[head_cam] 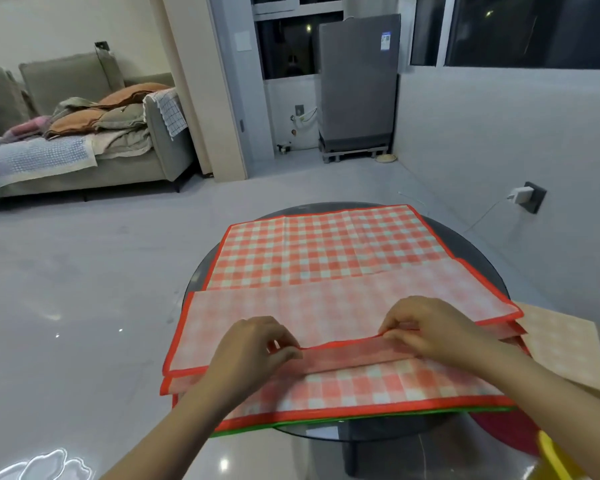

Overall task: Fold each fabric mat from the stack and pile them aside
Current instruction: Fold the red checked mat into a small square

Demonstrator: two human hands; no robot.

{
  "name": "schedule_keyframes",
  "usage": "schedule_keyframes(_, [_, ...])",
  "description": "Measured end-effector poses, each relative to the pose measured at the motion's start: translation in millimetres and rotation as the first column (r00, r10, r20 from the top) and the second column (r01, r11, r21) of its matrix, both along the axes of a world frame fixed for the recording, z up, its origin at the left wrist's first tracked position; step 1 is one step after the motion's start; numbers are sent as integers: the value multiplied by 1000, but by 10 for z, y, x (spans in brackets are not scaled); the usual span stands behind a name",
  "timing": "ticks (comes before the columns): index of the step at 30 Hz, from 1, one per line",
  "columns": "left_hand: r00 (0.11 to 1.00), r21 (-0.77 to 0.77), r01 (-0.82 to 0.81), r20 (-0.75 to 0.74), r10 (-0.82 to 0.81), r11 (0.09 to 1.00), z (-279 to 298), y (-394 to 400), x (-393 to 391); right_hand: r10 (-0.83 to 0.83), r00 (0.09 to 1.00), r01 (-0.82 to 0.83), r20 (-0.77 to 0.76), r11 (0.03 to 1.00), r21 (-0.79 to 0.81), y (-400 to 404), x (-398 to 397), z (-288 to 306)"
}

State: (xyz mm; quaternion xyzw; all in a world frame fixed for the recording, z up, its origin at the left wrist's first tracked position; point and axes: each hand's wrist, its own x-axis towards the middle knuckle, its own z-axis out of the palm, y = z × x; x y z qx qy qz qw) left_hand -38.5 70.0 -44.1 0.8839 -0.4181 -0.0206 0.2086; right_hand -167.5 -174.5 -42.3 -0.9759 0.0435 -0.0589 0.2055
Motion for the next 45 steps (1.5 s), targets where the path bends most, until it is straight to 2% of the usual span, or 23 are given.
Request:
schedule_keyframes(10, [995, 137, 62, -87, -50, 989, -95, -13, 75, 14, 995, -19, -101, 998, -54, 22, -46, -159])
schedule_keyframes(15, [1000, -1, 21, -17, -21, 1000, -66, -305, 172, -27, 999, 26, -39, 999, -26, 17, 131, -123])
schedule_keyframes(19, [997, -78, -21, 66, 26, 997, -171, -640, 306, -22, 1000, 22, -4, 996, -87, -31, 447, -212])
schedule_keyframes(23, [995, 104, -61, 90, 52, 993, -302, -920, 379, -42, 998, 48, 55, 991, -124, -35, 680, -315])
schedule_keyframes(27, [1000, 235, -17, 29, 11, 972, -472, -1028, 429, -73, 997, 66, -41, 987, -146, -24, 876, -426])
schedule_keyframes(32, [997, 263, -40, 81, 19, 964, -590, -1010, 448, -97, 986, 66, -132, 972, -225, -81, 917, -581])
schedule_keyframes(37, [995, 272, -53, 101, 27, 961, -604, -1006, 445, -236, 958, 198, -165, 956, -216, -426, 782, -596])
schedule_keyframes(42, [993, 276, -54, 114, 23, 960, -626, -1009, 461, -415, 892, 361, -181, 893, -268, -914, 528, -569])
schedule_keyframes(45, [993, 279, -59, 116, 28, 959, -619, -1019, 455, -448, 878, 391, -167, 875, -286, -1029, 469, -562])
